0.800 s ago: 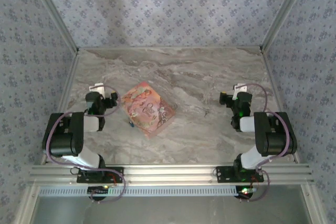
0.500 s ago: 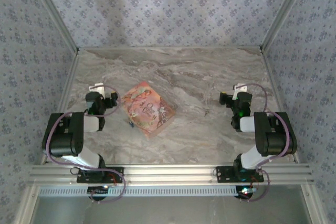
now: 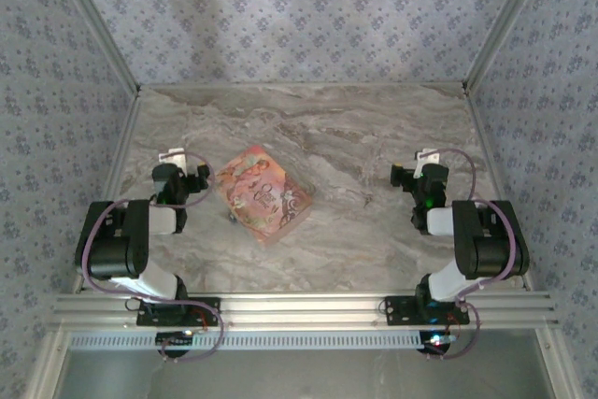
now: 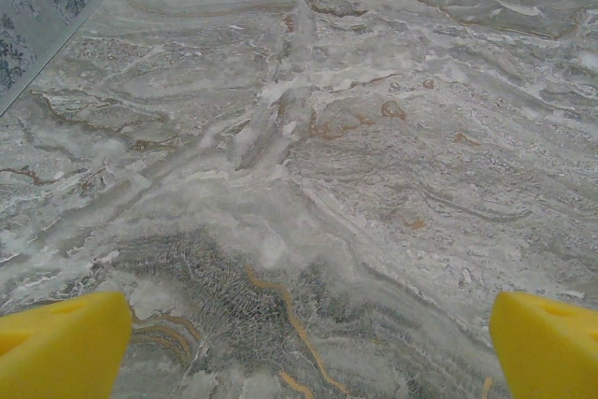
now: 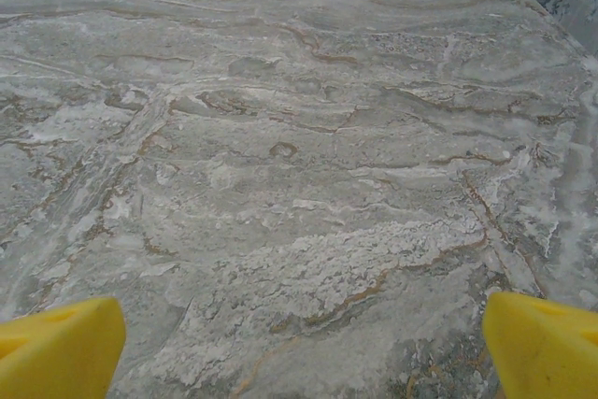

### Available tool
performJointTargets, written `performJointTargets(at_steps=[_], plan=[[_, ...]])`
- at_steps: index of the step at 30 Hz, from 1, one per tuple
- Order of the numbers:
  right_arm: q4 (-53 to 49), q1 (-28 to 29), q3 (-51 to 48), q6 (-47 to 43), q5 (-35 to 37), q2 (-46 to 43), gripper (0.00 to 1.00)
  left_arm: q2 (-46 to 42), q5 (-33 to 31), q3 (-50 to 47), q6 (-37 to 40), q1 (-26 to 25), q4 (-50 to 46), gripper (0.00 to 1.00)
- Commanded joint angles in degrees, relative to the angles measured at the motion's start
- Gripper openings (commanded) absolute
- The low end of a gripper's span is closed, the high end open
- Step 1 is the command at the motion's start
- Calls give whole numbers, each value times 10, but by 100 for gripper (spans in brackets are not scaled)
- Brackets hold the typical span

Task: Unlock a padlock with a key

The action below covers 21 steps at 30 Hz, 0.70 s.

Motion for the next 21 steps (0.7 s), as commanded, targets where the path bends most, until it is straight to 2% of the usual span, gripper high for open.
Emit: performJointTargets(at_steps=[1,2,5,8,11,13,14,15,17,21], plan=[[-124,2,52,-1,3,-71,100,-50,-17,30,2,-4,-58,98],[-173,-2,71,10,1,-90,100,-66,-22,48,-4,-4,-107,98],[-216,-4,78,25,-29,-142,100,-120,-29,72,-25,-3,-194,98],[-266,-4,91,58,-50,-196,100,-177,-2,87,-97,15,-261,98],[-340,-7,113,161,-72,-255,100,-213,28,115,-191,28,-341,98],[-471,-14,144,306,-52,-287,100,-219,88,135,-205,36,-370,98],[-485,-23,145,333,-105,-295,100,-216,123,150,-202,36,-389,98],[-465,-35,138,333,-169,-301,100,-209,157,168,-200,36,-411,98],[-441,-30,121,373,-241,-315,100,-187,212,201,-201,36,-451,97],[-474,27,108,393,-306,-350,99,-132,314,243,-205,29,-482,88]])
